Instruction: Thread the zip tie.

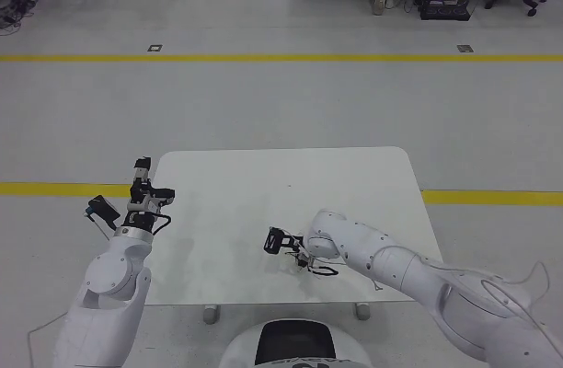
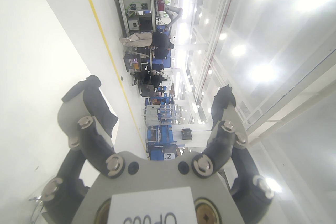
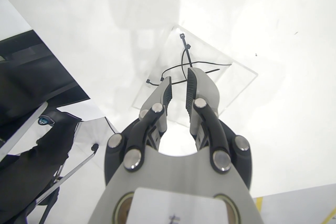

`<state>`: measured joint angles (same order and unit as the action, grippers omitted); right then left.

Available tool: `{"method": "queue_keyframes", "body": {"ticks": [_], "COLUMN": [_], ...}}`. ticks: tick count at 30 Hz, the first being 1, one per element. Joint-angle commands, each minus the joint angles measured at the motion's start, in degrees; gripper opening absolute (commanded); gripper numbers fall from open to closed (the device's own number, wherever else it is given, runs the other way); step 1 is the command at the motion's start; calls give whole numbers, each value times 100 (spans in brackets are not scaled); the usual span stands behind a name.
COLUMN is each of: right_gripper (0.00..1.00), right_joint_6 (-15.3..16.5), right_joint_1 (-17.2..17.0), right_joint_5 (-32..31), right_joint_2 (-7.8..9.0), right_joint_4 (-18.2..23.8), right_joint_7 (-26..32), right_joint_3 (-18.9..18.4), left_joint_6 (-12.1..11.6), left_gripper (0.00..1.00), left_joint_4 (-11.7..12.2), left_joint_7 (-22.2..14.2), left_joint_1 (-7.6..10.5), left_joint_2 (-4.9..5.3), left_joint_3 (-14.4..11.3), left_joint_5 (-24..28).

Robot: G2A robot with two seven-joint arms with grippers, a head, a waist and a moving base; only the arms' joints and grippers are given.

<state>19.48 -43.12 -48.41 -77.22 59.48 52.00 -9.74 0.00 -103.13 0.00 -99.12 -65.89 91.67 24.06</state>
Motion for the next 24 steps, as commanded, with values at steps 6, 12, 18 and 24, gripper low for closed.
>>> {"method": "queue_keyframes", "body": {"ticks": [6, 12, 18, 24], "right_gripper": [12, 15, 15, 12], "right_joint_6": [0, 0, 0, 0], "right_joint_1": [0, -6, 12, 22], "right_joint_5": [0, 44, 104, 143], "right_joint_2": [-59, -117, -164, -209], "right_joint_4": [-113, -203, -287, -409], "right_joint_7": [-37, -19, -21, -18], "right_joint_3": [0, 0, 0, 0], "left_joint_6": [0, 0, 0, 0], "left_gripper": [100, 100, 100, 100], "left_joint_4": [0, 0, 0, 0], "left_joint_7": [0, 0, 0, 0], "left_joint_1": [0, 0, 0, 0], "left_joint_2": [0, 0, 0, 0], "left_joint_3": [0, 0, 0, 0], "left_joint_5": [0, 0, 0, 0]}}
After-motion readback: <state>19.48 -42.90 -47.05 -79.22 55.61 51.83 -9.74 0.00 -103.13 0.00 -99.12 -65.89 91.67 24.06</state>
